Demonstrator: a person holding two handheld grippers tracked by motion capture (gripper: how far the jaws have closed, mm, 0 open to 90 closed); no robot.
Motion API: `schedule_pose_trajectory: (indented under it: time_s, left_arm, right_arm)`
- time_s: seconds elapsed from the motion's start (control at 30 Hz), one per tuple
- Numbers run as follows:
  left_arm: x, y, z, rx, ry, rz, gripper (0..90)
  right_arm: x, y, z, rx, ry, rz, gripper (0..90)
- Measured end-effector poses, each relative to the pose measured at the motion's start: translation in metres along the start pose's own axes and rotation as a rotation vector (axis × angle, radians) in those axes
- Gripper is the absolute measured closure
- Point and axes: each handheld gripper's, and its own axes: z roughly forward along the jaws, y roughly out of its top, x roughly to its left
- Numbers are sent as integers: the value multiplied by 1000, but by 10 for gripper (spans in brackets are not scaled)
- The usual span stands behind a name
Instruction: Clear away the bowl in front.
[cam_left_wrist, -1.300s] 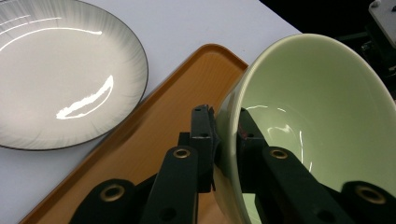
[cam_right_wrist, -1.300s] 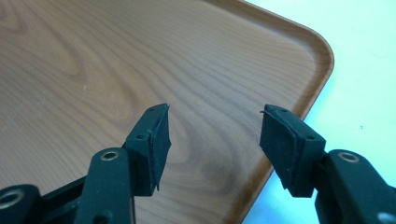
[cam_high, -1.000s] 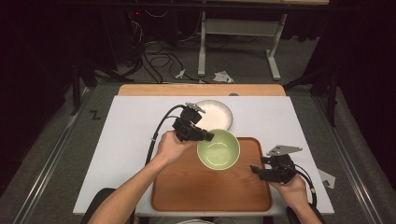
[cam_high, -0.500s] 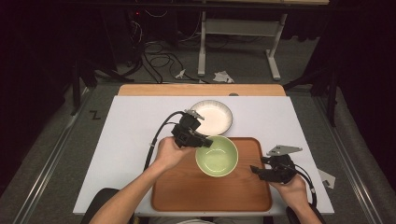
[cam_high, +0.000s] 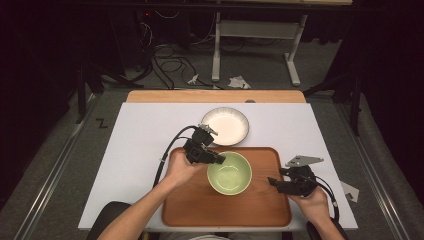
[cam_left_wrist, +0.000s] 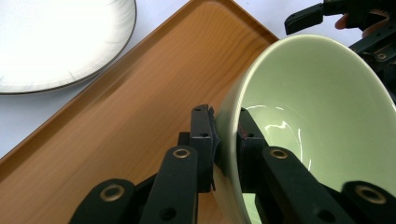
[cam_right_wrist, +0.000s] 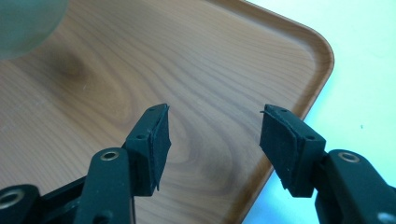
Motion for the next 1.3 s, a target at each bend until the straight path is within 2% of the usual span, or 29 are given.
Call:
schedule_pose_trajectory:
  time_s: [0.43, 0.7, 1.3]
  left_arm:
    - [10, -8, 11, 23, 9, -29, 814]
    - [11, -9, 18, 36, 20, -26, 813]
    - [13, -12, 27, 39, 16, -42, 812]
  right_arm:
    - [0, 0, 0, 3, 0, 0, 429]
    - [0, 0, 0, 1, 2, -1, 428]
    - [0, 0, 0, 2, 3, 2, 428]
